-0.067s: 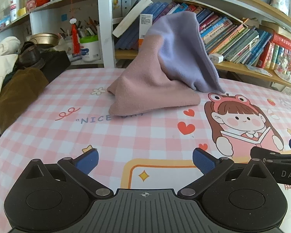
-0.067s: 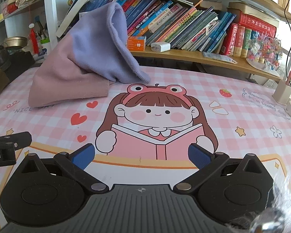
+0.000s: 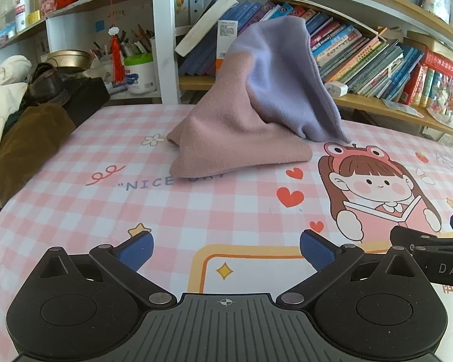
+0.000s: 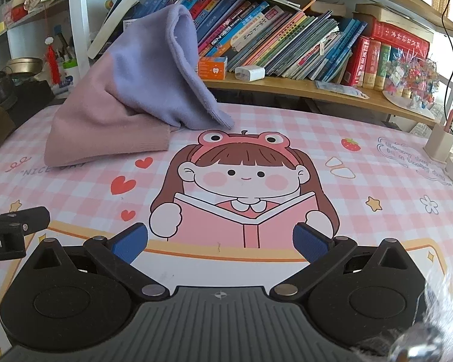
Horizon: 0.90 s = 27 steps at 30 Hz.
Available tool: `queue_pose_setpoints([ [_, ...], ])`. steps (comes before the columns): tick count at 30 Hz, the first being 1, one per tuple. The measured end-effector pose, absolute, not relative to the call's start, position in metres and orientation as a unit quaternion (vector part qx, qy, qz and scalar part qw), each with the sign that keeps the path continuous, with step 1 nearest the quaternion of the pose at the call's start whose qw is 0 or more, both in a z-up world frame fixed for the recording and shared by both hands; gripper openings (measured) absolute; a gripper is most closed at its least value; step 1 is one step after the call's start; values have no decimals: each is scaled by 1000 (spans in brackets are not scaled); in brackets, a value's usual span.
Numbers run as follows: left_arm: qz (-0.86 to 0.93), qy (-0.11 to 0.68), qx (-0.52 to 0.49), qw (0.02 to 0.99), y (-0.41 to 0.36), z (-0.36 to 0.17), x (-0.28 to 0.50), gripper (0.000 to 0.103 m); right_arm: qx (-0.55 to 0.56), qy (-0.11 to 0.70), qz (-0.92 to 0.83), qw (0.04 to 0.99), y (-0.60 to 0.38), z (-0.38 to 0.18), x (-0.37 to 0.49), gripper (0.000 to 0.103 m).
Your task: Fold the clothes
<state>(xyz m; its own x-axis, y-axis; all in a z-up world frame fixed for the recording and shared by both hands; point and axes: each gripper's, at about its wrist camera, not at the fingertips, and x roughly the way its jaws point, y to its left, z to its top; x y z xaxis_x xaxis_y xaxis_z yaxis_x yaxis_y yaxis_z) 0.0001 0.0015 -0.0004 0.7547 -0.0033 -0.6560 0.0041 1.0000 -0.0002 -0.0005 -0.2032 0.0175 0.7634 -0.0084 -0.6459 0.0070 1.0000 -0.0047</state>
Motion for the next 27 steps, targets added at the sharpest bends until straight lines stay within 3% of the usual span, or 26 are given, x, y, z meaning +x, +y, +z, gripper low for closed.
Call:
queue_pose_setpoints([
  [27,-6,361,-5,932,10,-3,-2,103,0,346,-5,938,-196,21,-1,103],
])
